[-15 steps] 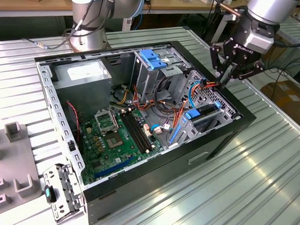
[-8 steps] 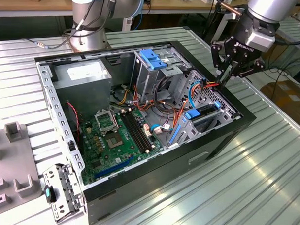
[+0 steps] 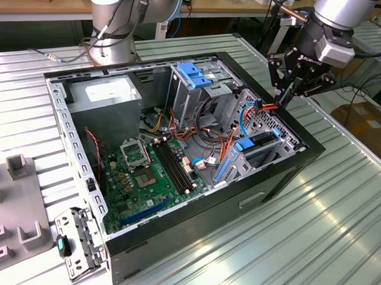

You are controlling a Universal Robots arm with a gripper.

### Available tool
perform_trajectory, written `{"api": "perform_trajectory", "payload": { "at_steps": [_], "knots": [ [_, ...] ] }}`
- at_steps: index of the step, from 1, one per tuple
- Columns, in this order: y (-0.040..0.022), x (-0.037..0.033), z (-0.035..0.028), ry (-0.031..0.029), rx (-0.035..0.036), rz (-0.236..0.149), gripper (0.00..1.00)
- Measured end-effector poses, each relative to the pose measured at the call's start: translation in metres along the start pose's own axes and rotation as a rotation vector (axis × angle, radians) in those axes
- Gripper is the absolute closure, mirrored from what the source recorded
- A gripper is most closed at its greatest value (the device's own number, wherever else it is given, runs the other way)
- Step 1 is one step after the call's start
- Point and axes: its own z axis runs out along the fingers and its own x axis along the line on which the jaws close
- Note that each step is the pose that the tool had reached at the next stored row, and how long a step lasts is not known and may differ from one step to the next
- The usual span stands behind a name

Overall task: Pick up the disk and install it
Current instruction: 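Insert the first disk wire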

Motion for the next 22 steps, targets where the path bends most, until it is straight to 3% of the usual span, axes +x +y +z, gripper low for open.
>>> {"api": "perform_trajectory", "payload": {
  "at_steps": [3,6,12,13,14,15,22],
  "knots": [
    [-0.0006,0.0007,0.0015,-0.0018,0.0014,-0.080,0.75],
    [-0.0014,0.0015,0.0026,-0.0028,0.0022,-0.127,0.75],
    [-0.0026,0.0019,0.0056,-0.0039,0.0032,-0.184,0.75],
    [-0.0034,0.0023,0.0074,-0.0042,0.0035,-0.201,0.83],
    [-0.0024,0.0010,0.0003,-0.0036,0.0031,-0.185,0.84],
    [0.0068,-0.0091,0.0005,-0.0036,0.0031,-0.185,0.84],
    [0.0080,-0.0105,0.0011,-0.0028,0.0025,-0.150,0.84]
  ]
}}
